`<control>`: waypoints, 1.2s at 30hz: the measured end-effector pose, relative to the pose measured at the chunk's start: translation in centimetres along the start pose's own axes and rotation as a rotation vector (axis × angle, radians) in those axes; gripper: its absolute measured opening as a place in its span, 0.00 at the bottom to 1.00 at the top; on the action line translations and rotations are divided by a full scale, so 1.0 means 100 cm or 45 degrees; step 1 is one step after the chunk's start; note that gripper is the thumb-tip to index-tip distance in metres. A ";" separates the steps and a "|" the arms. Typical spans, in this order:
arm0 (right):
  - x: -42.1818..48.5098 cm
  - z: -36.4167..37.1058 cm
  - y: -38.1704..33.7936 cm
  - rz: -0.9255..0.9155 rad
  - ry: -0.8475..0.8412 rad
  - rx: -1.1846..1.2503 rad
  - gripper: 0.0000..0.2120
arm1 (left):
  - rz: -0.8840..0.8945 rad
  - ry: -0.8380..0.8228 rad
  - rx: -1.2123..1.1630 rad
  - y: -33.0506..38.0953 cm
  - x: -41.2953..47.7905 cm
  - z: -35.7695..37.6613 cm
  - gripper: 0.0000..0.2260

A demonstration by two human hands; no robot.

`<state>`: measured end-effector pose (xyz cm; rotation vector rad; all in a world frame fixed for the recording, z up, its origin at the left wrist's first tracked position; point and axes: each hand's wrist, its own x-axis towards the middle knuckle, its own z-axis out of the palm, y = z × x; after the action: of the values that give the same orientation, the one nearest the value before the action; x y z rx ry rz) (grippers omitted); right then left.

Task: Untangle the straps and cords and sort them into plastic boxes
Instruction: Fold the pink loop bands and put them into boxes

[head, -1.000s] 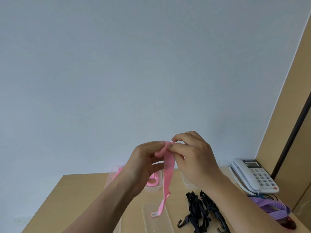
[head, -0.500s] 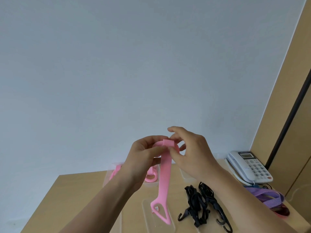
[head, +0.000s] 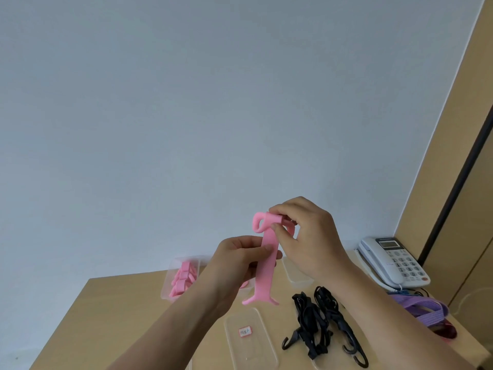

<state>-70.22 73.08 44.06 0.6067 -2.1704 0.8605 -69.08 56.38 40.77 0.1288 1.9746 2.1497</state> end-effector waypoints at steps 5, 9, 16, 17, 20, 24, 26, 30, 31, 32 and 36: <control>-0.003 0.005 0.005 -0.075 0.100 -0.022 0.12 | 0.093 -0.014 -0.013 0.003 0.002 0.003 0.07; -0.006 0.010 0.007 -0.123 0.119 0.007 0.10 | 0.135 -0.007 -0.118 0.007 0.006 0.001 0.12; -0.014 0.013 0.006 -0.108 0.065 0.032 0.10 | 0.151 0.005 -0.085 0.001 0.010 -0.003 0.18; -0.013 0.012 0.006 -0.094 0.071 0.048 0.10 | 0.155 0.008 -0.069 0.000 0.010 -0.004 0.17; -0.010 0.008 0.007 -0.015 0.048 0.048 0.10 | 0.174 0.033 0.012 -0.002 0.011 -0.008 0.09; -0.007 0.006 0.010 0.100 -0.253 0.012 0.14 | 0.193 0.045 0.069 -0.004 0.010 -0.015 0.10; -0.007 0.007 0.009 0.121 -0.378 0.038 0.10 | 0.198 0.038 0.073 -0.006 0.008 -0.016 0.11; -0.011 0.011 0.005 0.138 -0.350 0.016 0.07 | 0.167 0.014 0.079 -0.007 0.005 -0.020 0.10; -0.013 0.011 0.005 0.144 -0.330 0.005 0.07 | 0.138 -0.019 0.092 -0.006 0.005 -0.022 0.12; -0.014 0.012 0.004 0.152 -0.316 -0.003 0.08 | 0.095 -0.067 0.111 -0.006 0.004 -0.024 0.15; -0.020 0.015 0.001 0.153 -0.299 -0.050 0.07 | -0.044 -0.200 0.158 -0.010 0.003 -0.033 0.18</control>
<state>-69.69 72.33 41.70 0.5870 -2.4513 0.8419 -69.94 53.32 39.43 0.2727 2.0039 1.9319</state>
